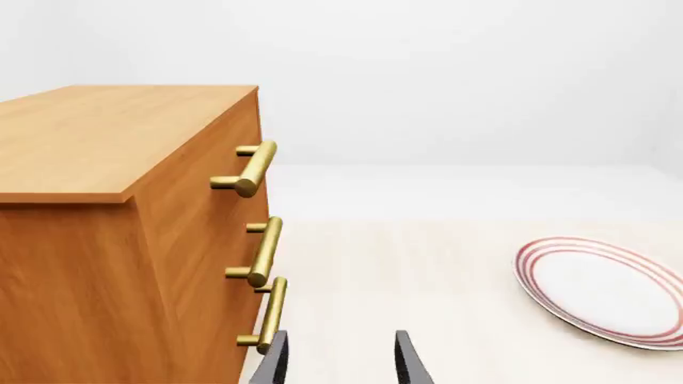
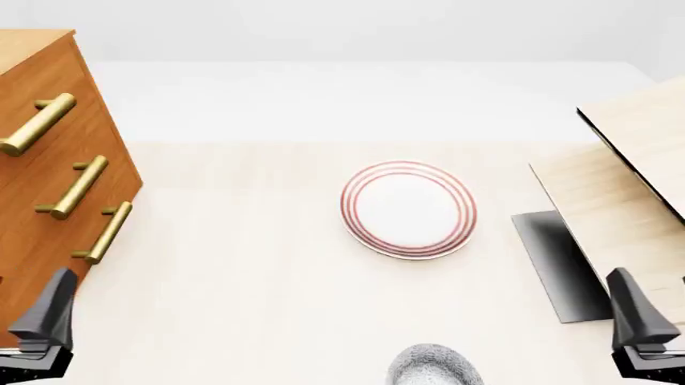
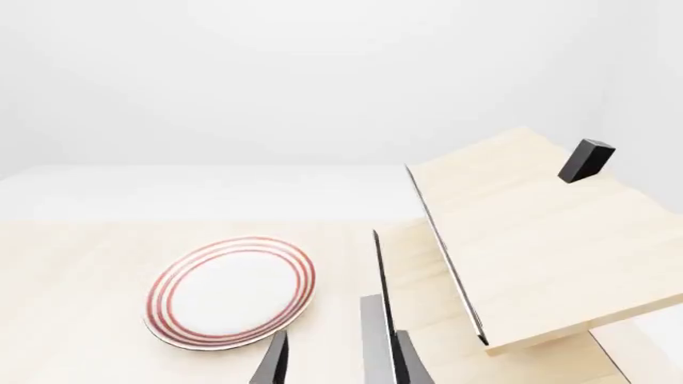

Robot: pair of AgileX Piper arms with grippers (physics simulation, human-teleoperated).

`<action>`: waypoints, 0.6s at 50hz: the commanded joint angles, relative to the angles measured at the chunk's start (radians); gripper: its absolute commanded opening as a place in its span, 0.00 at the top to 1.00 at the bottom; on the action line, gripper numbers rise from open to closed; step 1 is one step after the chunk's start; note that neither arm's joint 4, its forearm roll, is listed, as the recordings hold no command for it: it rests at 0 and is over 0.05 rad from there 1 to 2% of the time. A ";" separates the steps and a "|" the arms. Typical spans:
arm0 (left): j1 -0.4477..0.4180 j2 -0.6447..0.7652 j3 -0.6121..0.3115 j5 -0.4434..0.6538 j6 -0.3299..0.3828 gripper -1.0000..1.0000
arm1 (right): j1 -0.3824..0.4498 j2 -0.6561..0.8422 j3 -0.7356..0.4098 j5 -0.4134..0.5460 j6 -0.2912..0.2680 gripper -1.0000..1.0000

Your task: Open the top drawer of the cabinet and put the bowl in it.

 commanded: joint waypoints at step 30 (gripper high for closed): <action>-0.062 0.096 -0.054 -0.024 0.165 0.00 | 0.000 0.004 -0.003 0.000 0.000 0.00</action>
